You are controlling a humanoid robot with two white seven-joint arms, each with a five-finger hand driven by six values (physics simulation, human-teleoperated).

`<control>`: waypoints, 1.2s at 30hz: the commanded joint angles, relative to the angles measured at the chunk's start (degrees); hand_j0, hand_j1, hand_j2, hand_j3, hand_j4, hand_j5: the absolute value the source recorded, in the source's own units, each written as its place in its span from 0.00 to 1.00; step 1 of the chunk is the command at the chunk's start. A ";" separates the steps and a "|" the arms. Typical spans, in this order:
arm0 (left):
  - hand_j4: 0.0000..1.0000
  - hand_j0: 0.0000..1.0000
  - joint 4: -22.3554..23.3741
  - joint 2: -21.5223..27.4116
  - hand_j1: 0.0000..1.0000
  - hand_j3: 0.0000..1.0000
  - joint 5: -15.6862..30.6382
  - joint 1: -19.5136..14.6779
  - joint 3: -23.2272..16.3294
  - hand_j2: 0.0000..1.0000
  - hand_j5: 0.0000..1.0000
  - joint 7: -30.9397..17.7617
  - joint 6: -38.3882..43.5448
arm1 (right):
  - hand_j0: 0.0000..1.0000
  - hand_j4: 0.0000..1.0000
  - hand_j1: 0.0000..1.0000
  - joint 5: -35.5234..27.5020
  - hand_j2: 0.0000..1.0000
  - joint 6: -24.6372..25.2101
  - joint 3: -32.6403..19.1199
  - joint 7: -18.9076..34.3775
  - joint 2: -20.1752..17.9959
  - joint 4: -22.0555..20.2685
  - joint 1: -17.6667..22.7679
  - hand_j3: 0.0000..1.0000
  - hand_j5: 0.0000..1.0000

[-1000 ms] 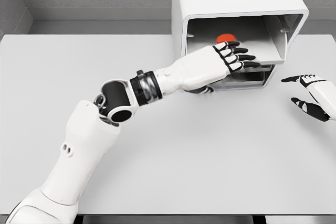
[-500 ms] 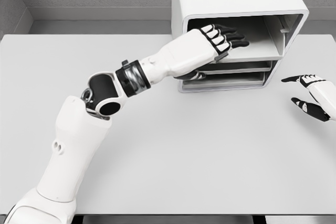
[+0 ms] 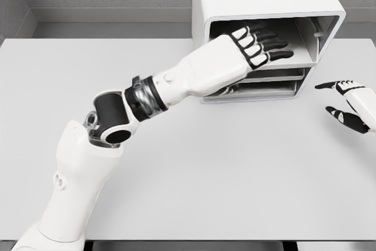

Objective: Slide open multi-storey tabletop storage cabinets and put open load switch and slide close multi-storey tabletop storage cabinets

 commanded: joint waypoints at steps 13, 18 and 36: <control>1.00 1.00 -2.04 14.28 1.00 1.00 11.40 11.07 22.40 1.00 1.00 0.13 0.12 | 0.63 0.63 0.63 -0.07 0.63 0.03 8.17 0.11 1.71 -1.84 -5.36 0.63 0.63; 1.00 1.00 -1.51 17.35 1.00 1.00 11.05 17.75 31.46 1.00 1.00 0.04 0.12 | 0.62 0.62 0.62 -0.07 0.62 0.03 9.75 0.11 2.15 -4.66 -5.71 0.62 0.62; 1.00 1.00 4.90 20.26 1.00 1.00 10.35 23.55 37.35 1.00 1.00 -0.23 0.12 | 0.63 0.63 0.63 -0.07 0.63 0.03 10.98 1.07 2.24 -5.27 -8.09 0.63 0.63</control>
